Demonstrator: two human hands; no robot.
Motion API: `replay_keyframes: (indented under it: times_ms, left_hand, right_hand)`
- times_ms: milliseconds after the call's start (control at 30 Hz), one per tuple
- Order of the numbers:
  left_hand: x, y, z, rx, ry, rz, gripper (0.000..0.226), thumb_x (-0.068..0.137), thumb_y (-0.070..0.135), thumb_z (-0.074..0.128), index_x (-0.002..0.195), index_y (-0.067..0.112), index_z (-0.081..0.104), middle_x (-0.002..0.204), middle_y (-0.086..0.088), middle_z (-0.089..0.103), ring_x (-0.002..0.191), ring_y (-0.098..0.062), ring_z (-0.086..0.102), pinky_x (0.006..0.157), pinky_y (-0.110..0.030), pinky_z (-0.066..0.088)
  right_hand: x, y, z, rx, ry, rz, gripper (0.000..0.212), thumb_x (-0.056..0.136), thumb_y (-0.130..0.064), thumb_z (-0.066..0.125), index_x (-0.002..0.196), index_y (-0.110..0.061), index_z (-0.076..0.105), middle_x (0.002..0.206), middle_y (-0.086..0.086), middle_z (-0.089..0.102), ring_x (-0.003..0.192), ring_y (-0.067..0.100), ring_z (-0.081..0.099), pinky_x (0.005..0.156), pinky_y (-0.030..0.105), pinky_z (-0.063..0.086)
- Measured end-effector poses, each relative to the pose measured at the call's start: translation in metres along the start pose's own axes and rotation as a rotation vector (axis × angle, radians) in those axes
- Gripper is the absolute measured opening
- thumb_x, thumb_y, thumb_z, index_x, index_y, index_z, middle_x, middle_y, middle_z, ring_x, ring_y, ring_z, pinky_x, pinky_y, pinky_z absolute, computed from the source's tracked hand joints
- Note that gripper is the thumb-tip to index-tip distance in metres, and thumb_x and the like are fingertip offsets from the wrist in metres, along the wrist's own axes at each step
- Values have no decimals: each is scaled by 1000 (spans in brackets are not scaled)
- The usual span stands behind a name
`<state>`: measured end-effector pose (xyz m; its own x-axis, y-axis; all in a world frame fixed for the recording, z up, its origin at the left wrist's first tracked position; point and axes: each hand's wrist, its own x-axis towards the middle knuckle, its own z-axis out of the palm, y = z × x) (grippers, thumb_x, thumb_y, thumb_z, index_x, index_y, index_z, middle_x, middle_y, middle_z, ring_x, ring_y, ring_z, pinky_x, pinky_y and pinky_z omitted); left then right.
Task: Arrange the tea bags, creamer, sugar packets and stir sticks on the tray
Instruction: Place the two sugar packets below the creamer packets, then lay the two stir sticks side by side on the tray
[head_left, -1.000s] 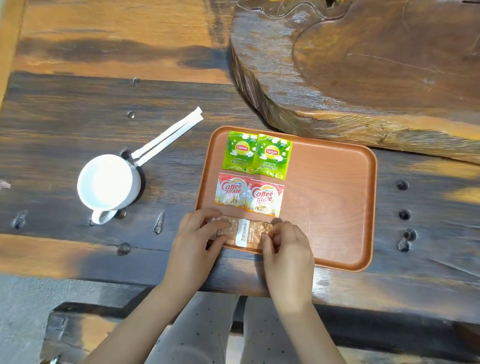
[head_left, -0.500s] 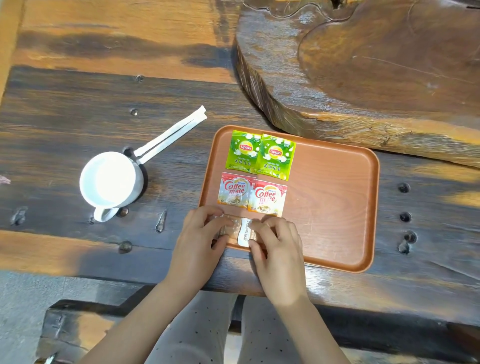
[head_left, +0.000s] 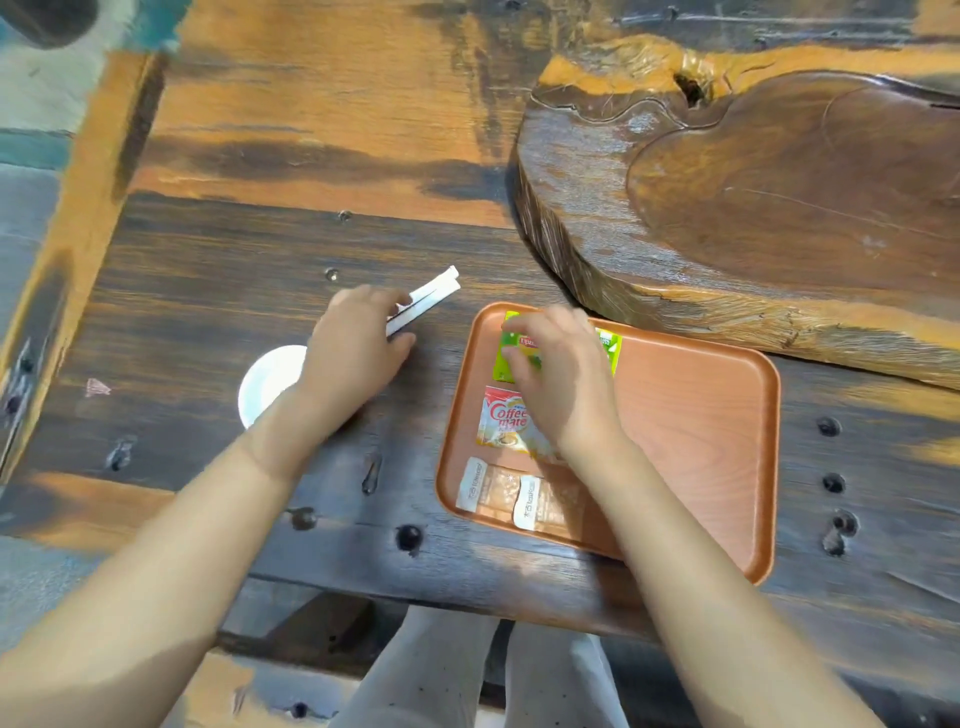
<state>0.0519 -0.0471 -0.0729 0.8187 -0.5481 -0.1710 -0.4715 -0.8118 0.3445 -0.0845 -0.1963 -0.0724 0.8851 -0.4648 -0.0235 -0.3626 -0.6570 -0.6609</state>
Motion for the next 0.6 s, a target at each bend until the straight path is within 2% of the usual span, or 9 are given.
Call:
replay_keyframes:
  times_ms: [167, 267, 400, 467, 600]
  left_hand:
    - [51, -16, 6, 214, -238, -148, 40, 75, 24, 68, 110, 10, 55, 118, -19, 56, 111, -37, 50, 90, -42, 44]
    - [58, -22, 15, 175, -245, -194, 38, 74, 22, 70, 106, 9, 54, 117, -19, 54, 110, -37, 50, 91, -44, 44]
    - [61, -23, 17, 91, -289, -188, 19, 77, 14, 66, 93, 11, 56, 107, -17, 65, 102, -34, 58, 84, -37, 45]
    - [60, -23, 17, 81, -312, -172, 10, 79, 11, 61, 88, 15, 57, 105, -16, 66, 101, -33, 59, 81, -34, 45]
    - [58, -23, 17, 115, -312, -93, 12, 82, 10, 55, 93, 13, 60, 107, -17, 65, 103, -35, 57, 82, -35, 44]
  right_hand:
    - [100, -13, 42, -287, -263, -172, 35, 84, -23, 59, 119, -16, 56, 120, 9, 54, 118, 28, 42, 95, 40, 35]
    - [120, -13, 64, -343, -336, -188, 39, 83, -21, 61, 121, -16, 54, 123, 8, 50, 120, 28, 39, 96, 41, 34]
    - [128, -14, 74, -322, -315, -201, 25, 83, -9, 55, 107, -16, 56, 115, 9, 50, 115, 28, 40, 90, 39, 34]
    - [131, -15, 73, -318, -337, -198, 17, 84, -8, 52, 99, -15, 57, 110, 10, 54, 114, 29, 41, 89, 38, 34]
    - [137, -16, 67, -295, -453, -175, 8, 82, -12, 58, 89, -13, 62, 105, 11, 58, 110, 29, 45, 88, 34, 36]
